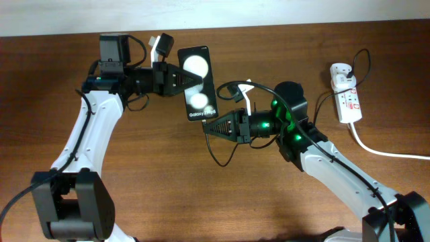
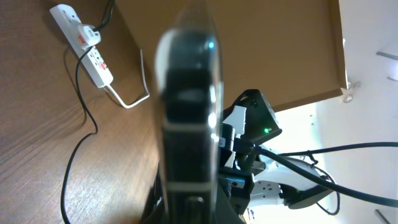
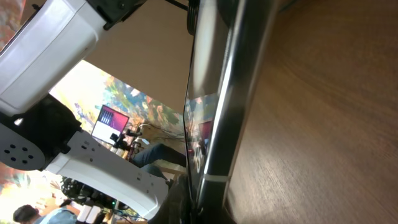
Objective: Plug charger to phone and switch on socket
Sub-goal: 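Push the plug into the phone port with the right gripper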
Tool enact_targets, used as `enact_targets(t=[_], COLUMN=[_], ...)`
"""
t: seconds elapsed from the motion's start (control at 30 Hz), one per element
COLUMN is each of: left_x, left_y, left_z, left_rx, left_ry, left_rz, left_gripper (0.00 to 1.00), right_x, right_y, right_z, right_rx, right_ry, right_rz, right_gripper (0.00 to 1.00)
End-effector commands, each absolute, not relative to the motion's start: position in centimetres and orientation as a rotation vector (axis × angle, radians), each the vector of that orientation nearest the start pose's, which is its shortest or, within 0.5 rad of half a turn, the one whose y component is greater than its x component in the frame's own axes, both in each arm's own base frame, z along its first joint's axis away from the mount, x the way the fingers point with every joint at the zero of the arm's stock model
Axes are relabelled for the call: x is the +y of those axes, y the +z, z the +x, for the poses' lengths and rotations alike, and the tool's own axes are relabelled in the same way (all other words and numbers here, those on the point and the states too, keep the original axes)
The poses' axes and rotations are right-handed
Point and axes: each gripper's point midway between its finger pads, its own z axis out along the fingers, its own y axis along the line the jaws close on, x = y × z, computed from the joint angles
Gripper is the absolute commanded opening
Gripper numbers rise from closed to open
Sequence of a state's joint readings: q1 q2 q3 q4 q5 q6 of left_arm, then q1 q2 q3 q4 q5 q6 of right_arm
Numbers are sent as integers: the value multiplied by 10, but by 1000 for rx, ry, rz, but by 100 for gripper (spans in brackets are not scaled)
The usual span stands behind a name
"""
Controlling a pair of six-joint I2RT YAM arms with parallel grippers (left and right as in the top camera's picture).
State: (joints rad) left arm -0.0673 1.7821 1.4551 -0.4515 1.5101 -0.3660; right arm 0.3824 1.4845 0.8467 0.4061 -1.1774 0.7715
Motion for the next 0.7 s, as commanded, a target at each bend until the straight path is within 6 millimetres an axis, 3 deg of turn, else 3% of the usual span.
enact_targets(t=[0.0,0.67], left_x=[-210,-210], left_y=[306,305], left_z=[358,358], left_rx=[1983,1988], left_ry=[-2002,-1999], left_rz=[571,567], left_gripper=[0,0], right_x=[271,263], right_y=[254,264], right_z=[310,320], right_rx=[1940,1900], right_ry=[1705,1691], right_rz=[-487,-451], right_gripper=[4,4])
